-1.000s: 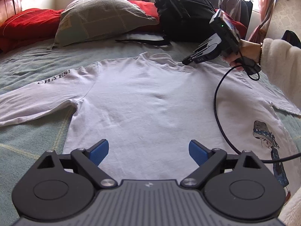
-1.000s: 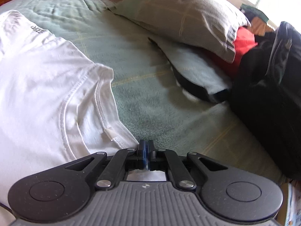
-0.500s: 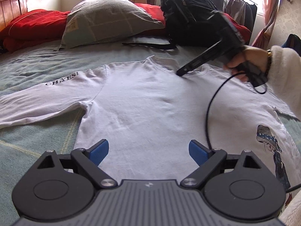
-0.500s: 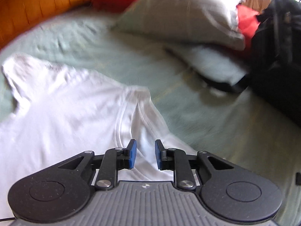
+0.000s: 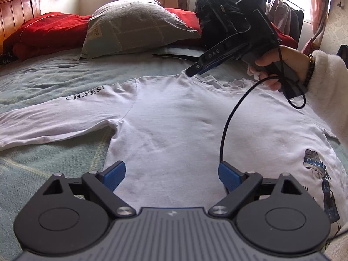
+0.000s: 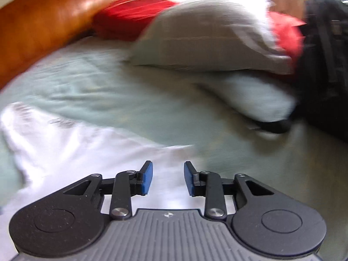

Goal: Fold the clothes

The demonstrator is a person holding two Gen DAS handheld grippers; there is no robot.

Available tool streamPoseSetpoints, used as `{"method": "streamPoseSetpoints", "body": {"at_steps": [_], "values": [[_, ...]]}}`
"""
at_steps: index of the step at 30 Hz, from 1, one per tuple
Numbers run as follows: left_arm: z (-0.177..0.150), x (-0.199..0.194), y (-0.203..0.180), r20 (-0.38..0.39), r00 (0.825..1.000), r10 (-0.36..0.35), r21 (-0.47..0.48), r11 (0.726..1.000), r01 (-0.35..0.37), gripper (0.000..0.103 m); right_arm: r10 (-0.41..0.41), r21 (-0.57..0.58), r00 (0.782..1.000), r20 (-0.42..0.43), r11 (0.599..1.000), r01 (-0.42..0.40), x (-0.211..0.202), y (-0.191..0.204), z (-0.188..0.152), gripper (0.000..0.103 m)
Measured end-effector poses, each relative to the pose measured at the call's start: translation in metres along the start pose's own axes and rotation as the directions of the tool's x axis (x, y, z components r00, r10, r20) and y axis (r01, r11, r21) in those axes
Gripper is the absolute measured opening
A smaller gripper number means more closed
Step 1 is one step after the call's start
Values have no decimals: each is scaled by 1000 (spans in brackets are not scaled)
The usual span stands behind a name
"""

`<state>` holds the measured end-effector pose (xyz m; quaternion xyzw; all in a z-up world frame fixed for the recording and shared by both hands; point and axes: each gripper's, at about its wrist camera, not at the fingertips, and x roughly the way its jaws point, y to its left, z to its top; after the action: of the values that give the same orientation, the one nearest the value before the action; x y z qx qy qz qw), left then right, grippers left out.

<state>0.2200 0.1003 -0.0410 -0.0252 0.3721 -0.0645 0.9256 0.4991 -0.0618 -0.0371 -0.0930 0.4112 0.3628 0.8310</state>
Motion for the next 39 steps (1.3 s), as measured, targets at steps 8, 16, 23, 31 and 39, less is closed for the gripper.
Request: {"method": "streamPoseSetpoints", "body": {"at_steps": [8,16,23,31,39], "values": [[-5,-6,9,-8,1000,22,-21,1000,-22,92,-107,-21,994,-30,994,106,61,8,14,35],[0,-27,7,45,999,-20,-27,999,21,92,-74,62,997,28,996,72,47,-14,27,47],[4,-31,0,80,991,-103,-28,994,105,95,-256,101,965,63,963,249,-68,-53,-28,75],[0,-21,-9,40,994,-105,-21,994,106,95,-223,349,973,-58,909,230,-96,-94,-102,74],[-1,-18,-14,18,997,-74,-18,997,75,95,-416,377,908,-51,834,403,-57,-119,-92,74]]}}
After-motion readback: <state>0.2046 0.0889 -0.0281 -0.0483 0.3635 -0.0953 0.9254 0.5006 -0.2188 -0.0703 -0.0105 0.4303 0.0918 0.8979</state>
